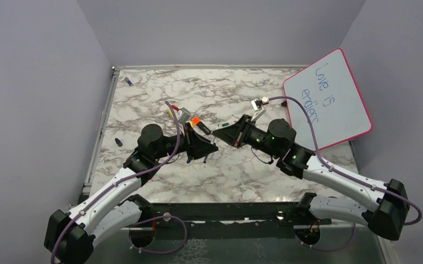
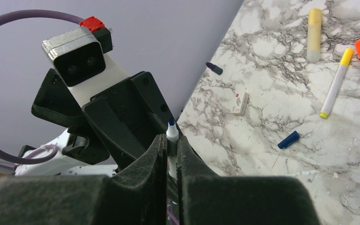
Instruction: Insert the pens into the pen caps
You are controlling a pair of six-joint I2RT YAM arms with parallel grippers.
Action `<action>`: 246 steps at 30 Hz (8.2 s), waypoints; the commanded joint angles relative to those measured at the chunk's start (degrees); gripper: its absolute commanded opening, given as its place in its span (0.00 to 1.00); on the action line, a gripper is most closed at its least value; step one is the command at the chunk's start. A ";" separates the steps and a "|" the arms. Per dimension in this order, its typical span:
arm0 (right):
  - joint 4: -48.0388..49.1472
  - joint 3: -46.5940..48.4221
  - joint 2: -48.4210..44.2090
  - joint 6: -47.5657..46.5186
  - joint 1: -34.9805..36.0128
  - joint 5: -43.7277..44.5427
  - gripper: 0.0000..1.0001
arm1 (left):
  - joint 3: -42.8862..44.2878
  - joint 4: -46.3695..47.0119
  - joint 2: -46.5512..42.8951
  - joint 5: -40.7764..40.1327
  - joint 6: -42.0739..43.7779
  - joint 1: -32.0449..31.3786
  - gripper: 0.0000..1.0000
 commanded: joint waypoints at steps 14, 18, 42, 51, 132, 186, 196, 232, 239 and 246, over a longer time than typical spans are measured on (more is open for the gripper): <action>0.54 0.58 0.21 -2.08 0.20 -0.32 0.44 | 1.63 -9.11 -4.56 -11.89 5.15 -0.39 0.00; -3.97 1.61 -0.50 -4.76 0.27 3.74 0.64 | 3.64 -19.90 -7.38 -30.04 7.11 -0.39 0.00; -26.63 24.68 39.54 -17.09 6.87 10.74 0.68 | 9.56 -44.88 -18.91 -71.77 6.03 -0.39 0.00; -37.15 37.06 52.80 -12.82 12.42 23.24 0.68 | 9.82 -49.50 -21.75 -76.97 1.50 -0.39 0.00; -0.03 5.52 1.38 -27.62 11.80 46.88 0.15 | 8.55 -8.16 1.42 -18.50 2.10 -1.19 0.00; 6.14 2.16 -4.19 -15.10 11.80 33.98 0.15 | 1.79 1.06 -2.60 -5.41 4.28 -5.88 0.00; 5.47 2.11 -3.84 -14.66 11.80 33.42 0.15 | 1.81 1.11 -2.74 -6.63 4.36 -5.93 0.00; -3.72 -0.84 -8.78 -9.85 11.80 26.10 0.57 | 3.59 -2.52 -3.70 -10.13 6.30 -5.93 0.00; -10.90 6.18 -7.04 -8.43 11.80 33.80 0.69 | 3.23 -2.48 -1.99 -7.07 6.86 -5.92 0.00; -20.72 14.00 -0.30 -6.88 11.80 38.42 0.66 | 3.05 -2.46 -1.60 -5.83 7.00 -5.93 0.00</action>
